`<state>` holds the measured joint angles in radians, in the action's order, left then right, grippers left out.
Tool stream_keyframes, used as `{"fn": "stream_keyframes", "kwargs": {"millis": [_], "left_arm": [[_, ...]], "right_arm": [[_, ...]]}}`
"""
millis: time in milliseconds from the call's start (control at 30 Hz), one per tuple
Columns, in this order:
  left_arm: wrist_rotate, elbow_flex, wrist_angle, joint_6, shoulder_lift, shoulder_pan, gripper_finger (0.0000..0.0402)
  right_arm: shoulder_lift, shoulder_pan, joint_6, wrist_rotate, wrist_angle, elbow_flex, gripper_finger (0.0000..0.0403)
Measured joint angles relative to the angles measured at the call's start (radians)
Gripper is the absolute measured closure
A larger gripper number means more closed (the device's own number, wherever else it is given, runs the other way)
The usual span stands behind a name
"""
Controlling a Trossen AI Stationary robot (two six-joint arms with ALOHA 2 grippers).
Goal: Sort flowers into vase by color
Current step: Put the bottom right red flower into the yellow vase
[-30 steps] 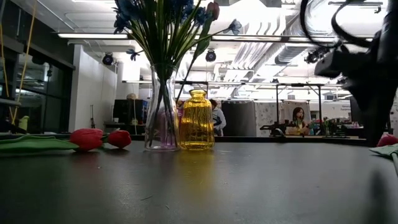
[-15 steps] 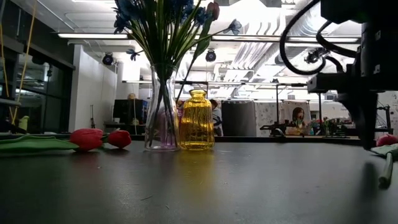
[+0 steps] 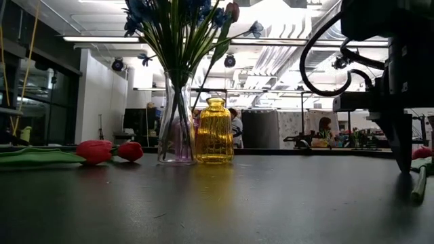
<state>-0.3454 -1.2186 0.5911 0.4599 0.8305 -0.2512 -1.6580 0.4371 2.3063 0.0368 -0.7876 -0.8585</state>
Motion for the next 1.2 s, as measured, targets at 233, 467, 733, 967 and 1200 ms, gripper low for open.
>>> {"fn": "stream_keyframes", "kwargs": {"millis": [233,467,733,967,1200], "left_arm": [[0.005,0.0,-0.004,0.042,0.026,0.0,0.0245],[0.05,0.0,-0.092,0.096,0.033,-0.02,0.0245],[0.05,0.0,-0.33,-0.106,0.088,-0.04,0.0245],[0.055,0.0,-0.471,-0.133,0.167,-0.04,0.0245],[0.223,0.0,-0.699,-0.104,0.222,-0.04,0.0245]], "right_arm": [[-0.003,0.011,-0.067,0.024,-0.056,-0.012,0.0359],[0.072,0.054,-0.232,0.274,-0.199,-0.098,0.0397],[0.252,0.049,-0.489,0.845,-0.247,-0.192,0.04],[0.427,0.017,-0.667,1.277,-0.159,-0.167,0.0402],[0.487,-0.031,-1.207,1.171,0.33,-0.087,0.0402]]}}
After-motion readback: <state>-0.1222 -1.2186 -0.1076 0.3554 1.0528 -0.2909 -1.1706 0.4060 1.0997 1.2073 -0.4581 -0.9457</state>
